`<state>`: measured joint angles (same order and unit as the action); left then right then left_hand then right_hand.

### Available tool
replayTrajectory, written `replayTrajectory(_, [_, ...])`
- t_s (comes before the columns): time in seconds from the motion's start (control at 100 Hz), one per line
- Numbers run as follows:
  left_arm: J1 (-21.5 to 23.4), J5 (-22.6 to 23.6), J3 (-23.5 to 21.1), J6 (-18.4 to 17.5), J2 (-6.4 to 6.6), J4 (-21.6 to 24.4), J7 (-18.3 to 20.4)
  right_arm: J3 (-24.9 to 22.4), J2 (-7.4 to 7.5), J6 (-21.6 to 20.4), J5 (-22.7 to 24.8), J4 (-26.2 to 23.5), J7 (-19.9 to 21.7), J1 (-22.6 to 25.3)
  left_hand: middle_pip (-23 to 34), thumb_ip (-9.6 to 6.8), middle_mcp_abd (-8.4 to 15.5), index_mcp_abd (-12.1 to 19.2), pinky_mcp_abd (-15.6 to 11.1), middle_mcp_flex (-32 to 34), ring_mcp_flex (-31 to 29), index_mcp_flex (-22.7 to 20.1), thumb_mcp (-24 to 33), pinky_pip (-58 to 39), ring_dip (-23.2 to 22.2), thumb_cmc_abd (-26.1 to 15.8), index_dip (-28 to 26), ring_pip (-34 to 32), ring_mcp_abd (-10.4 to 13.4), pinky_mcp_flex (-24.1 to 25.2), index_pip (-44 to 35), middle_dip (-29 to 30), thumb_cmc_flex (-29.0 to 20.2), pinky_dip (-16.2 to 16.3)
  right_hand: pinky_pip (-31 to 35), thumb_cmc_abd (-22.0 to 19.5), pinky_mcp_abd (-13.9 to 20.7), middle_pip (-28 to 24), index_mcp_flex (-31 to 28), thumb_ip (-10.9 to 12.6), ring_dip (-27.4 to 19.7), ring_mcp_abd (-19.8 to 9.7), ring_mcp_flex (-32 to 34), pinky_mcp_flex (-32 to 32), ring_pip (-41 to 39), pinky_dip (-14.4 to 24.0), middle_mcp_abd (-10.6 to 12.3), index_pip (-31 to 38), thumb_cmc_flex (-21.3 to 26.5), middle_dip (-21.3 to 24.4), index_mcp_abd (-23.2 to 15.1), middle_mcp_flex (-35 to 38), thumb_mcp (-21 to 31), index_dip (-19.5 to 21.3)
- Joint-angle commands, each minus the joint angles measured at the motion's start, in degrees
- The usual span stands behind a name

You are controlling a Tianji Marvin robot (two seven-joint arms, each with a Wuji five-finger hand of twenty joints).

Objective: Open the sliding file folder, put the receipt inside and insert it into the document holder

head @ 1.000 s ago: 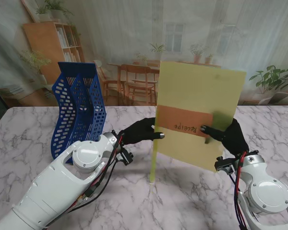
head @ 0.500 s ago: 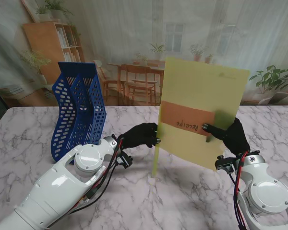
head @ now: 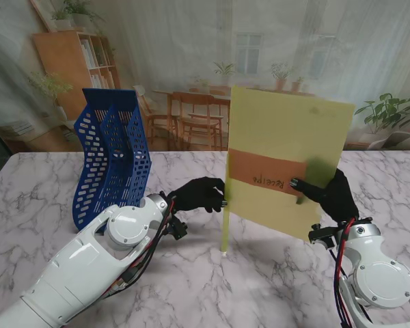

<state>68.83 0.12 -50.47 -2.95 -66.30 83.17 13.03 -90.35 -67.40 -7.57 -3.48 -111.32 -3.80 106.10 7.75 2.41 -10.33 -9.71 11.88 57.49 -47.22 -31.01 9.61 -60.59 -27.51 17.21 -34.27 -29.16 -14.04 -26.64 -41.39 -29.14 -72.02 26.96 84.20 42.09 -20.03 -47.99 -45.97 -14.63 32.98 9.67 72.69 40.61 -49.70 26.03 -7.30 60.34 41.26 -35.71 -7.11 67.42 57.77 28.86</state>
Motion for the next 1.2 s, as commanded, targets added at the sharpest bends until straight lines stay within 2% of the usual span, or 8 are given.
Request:
replayTrajectory(0.0, [-0.1, -0.4, 0.1, -0.2, -0.08, 0.5, 0.4, 0.1, -0.03, 0.0, 0.6, 0.5, -0.2, 0.2, 0.7, 0.06, 1.2, 1.8, -2.0, 3.2, -2.2, -2.9, -1.3, -2.4, 0.4, 1.5, -0.3, -2.2, -0.1, -1.3, -3.6, -0.2, -2.0, 0.2, 1.6, -3.5, 2.7, -1.8, -0.4, 0.7, 1.8, -1.6, 2.2, 1.1, -3.2, -0.6, 1.2, 4.4, 3.8, -0.8, -8.3, -0.4, 4.0, 2.3])
replayTrajectory(0.15, [-0.3, -0.5, 0.1, -0.6, -0.15, 1.2, 0.1, 0.6, 0.14, -0.8, 4.0, 1.7, -0.6, -0.3, 2.9, -0.29, 1.3, 2.3, -2.0, 3.6, -3.0, -3.6, -2.7, -3.9, -0.2, 1.5, -0.6, -3.7, -0.3, -1.9, -5.2, -0.8, -1.9, 0.6, 2.0, -3.4, 2.5, -1.8, -0.5, 0.7, 2.2, -1.4, 2.2, 1.4, -4.0, -0.5, 0.9, 4.4, 3.9, -1.0, -8.1, -0.3, 4.1, 2.2])
replayTrajectory(0.34, [-0.7, 0.1, 0.1, -1.0, -0.13, 1.5, -0.2, 0.9, 0.45, -1.8, 6.5, 2.5, -0.3, -0.6, 4.2, -0.63, 1.5, 2.6, -2.4, 4.3, -4.0, -4.3, -3.3, -5.0, -0.5, 1.9, -0.5, -4.7, -0.2, -2.9, -6.2, -0.6, -1.9, 0.7, 2.4, -3.2, 2.1, -1.8, -0.9, 0.8, 2.7, -1.2, 2.3, 1.9, -5.2, -0.5, 0.5, 4.3, 4.1, -1.3, -7.8, 0.0, 4.1, 2.0])
replayTrajectory(0.51, [-1.0, 0.4, 0.0, -1.3, -0.20, 1.5, -0.6, 1.1, 0.70, -2.9, 9.0, 3.2, -0.2, -1.0, 6.0, -0.80, 0.6, 2.6, -2.2, 4.9, -5.1, -5.2, -3.3, -5.8, -0.9, 2.4, -0.3, -5.8, -0.7, -3.9, -7.1, -0.8, -1.9, 0.6, 2.4, -2.9, 1.9, -1.7, -1.2, 0.8, 2.9, -1.0, 2.2, 2.2, -5.8, -0.5, 0.3, 4.3, 4.2, -1.4, -7.7, 0.3, 4.3, 1.9])
replayTrajectory(0.69, [-1.1, 0.5, -0.1, -1.3, -0.36, 2.0, -1.2, 1.2, 0.87, -3.4, 10.9, 4.2, -0.2, -1.3, 6.6, -0.84, 1.1, 2.6, -2.3, 4.8, -5.0, -5.1, -3.3, -6.0, -1.0, 2.4, -0.1, -6.2, -0.7, -3.8, -7.3, -0.8, -2.0, 0.5, 2.5, -2.6, 1.5, -1.5, -1.5, 0.8, 3.2, -0.7, 2.2, 2.5, -6.6, -0.6, -0.1, 4.2, 4.4, -1.6, -7.3, 0.5, 4.5, 1.8])
replayTrajectory(1.19, [-2.2, 0.9, -1.1, -0.4, 0.35, 4.8, 0.8, 1.9, 1.35, -3.7, 15.6, 5.6, 0.0, -1.6, 7.5, -0.86, 0.9, 2.6, -2.5, 4.5, -5.1, -5.1, -3.3, -6.4, -1.3, 2.1, -0.2, -6.6, -0.7, -3.9, -7.3, -0.8, -2.0, 0.2, 2.7, -1.8, 0.9, -1.2, -2.5, 0.8, 3.7, -0.5, 2.1, 2.8, -7.8, -0.8, -0.4, 4.1, 4.3, -2.2, -7.0, 1.3, 5.1, 1.5])
